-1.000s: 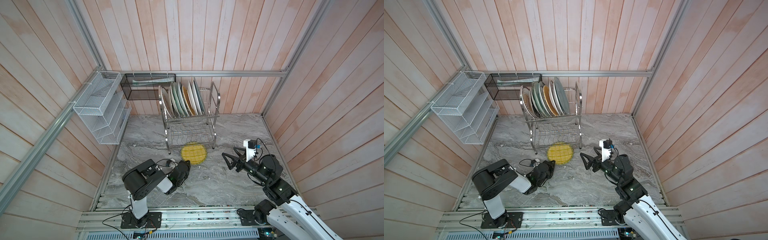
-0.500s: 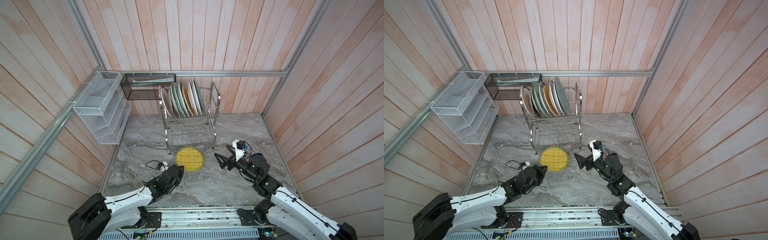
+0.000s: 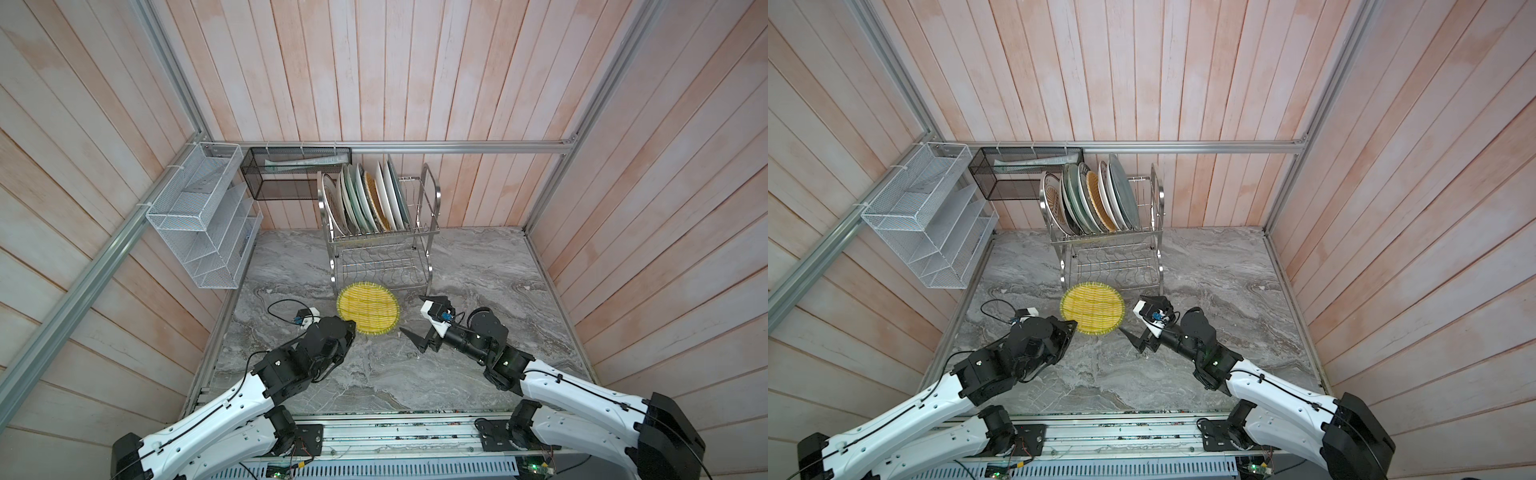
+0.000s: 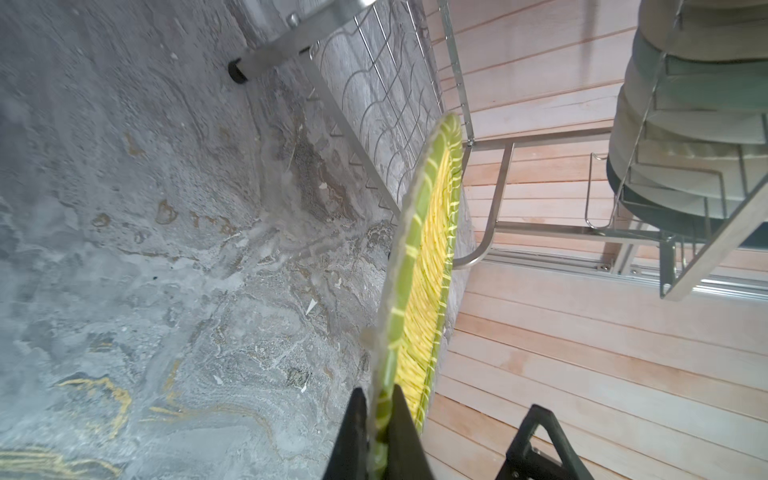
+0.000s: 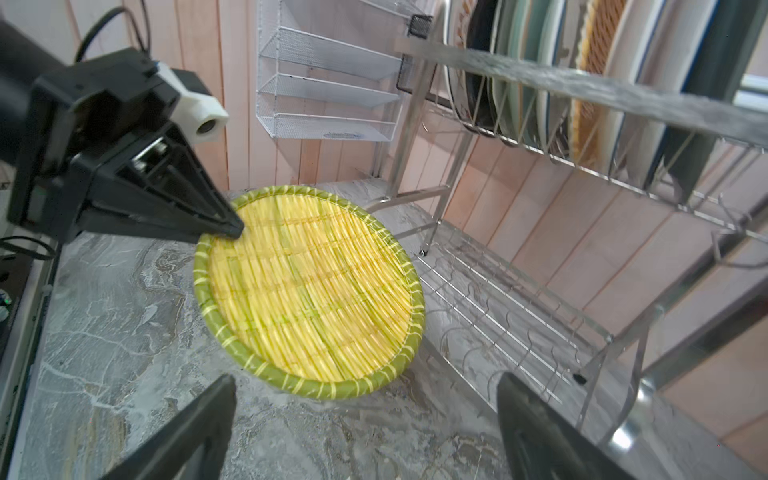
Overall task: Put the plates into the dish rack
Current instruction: 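Tilt the mat up with the left gripper while the right gripper approaches its rim, then close the right gripper on the raised mat rim while the left gripper releases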
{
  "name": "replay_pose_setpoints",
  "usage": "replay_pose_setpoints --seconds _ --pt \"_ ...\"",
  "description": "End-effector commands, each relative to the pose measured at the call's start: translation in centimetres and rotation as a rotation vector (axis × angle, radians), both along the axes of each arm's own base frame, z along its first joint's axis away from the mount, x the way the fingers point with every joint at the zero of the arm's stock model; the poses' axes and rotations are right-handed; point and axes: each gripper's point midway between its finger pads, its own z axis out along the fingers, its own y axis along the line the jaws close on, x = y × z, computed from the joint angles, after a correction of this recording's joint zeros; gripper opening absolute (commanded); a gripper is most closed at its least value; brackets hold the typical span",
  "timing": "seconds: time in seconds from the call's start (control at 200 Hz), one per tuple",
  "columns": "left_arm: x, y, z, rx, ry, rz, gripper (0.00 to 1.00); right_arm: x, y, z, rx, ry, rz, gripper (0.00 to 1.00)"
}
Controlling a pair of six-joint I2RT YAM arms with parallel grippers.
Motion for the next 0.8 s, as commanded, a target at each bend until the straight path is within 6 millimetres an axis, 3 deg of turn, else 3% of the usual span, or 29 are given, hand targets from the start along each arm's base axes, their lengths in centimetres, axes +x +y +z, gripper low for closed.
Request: replay_pose_setpoints --seconds 0.0,0.225,0.4,0.795 --pt "-0.1 2.0 0.8 0.138 0.055 0.046 0.0 -1.3 1.6 2.2 -0.051 -0.184 0.085 0.98" --pt "1.5 0.7 4.1 0.168 0.052 0.03 0.0 -1.3 2.8 1.6 -0.141 -0.279 0.069 0.98" --pt "2.2 -0.4 5.0 0.205 0.101 0.02 0.0 -0.5 4.0 1.3 -0.214 -0.335 0.051 0.97" --pt "3.1 -2.0 6.3 0.227 0.128 -0.008 0.0 0.3 7.0 -0.2 -0.299 -0.338 0.101 0.69"
